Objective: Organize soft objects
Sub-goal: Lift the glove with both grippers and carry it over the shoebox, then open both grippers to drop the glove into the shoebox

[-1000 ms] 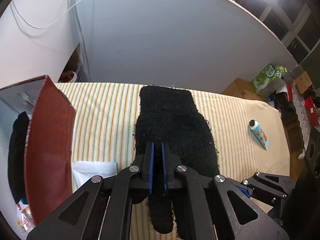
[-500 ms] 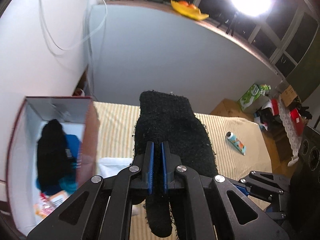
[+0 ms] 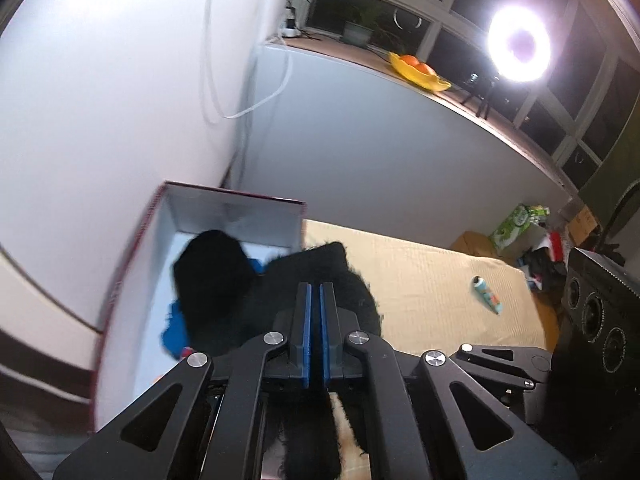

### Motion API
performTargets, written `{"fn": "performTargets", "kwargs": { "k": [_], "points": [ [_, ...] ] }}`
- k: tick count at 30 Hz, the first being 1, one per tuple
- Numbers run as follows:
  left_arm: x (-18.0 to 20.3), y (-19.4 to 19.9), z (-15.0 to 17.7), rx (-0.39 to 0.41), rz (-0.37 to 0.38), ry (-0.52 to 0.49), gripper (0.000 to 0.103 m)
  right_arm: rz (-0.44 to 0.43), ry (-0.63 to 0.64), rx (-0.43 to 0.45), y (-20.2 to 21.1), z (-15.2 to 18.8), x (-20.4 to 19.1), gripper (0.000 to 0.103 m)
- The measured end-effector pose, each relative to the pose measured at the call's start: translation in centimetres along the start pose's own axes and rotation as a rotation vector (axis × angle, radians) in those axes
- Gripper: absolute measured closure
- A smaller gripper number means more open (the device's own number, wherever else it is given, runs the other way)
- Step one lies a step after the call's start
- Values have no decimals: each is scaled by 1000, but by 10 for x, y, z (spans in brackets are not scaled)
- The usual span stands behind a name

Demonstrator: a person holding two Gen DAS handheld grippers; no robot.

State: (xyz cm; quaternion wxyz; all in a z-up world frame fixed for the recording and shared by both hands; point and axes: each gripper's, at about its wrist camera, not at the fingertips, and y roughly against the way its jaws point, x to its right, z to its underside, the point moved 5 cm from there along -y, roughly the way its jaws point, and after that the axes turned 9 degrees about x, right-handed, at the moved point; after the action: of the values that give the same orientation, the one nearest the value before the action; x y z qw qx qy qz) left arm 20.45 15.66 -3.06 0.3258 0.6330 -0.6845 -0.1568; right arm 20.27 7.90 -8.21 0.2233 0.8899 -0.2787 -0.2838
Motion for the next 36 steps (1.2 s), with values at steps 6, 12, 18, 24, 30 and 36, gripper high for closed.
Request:
{"fn": "performTargets", "kwargs": {
  "k": [6,12,18,24,30,36],
  "points": [
    [-41,1,11,-11,-62,63,100,-59,-4,-47,-42,4,-26,89],
    [-74,11,21,-15,-114,121,100,-68,-13,-129,-72,21,-36,86],
    [-85,18,29,-28,-119,150,99,-68,-18,-194,-80,32,-32,55],
    [-80,20,34,-36,-102,153,92,-58,-23,-183,-61,29,-26,51],
    [-69,30,37,-15,-85,145,86,-120,-69,-150,-25,22,-24,44],
    [-55,51,45,25,-65,122,86,-115,-55,-79,13,22,-11,44]
  ]
}}
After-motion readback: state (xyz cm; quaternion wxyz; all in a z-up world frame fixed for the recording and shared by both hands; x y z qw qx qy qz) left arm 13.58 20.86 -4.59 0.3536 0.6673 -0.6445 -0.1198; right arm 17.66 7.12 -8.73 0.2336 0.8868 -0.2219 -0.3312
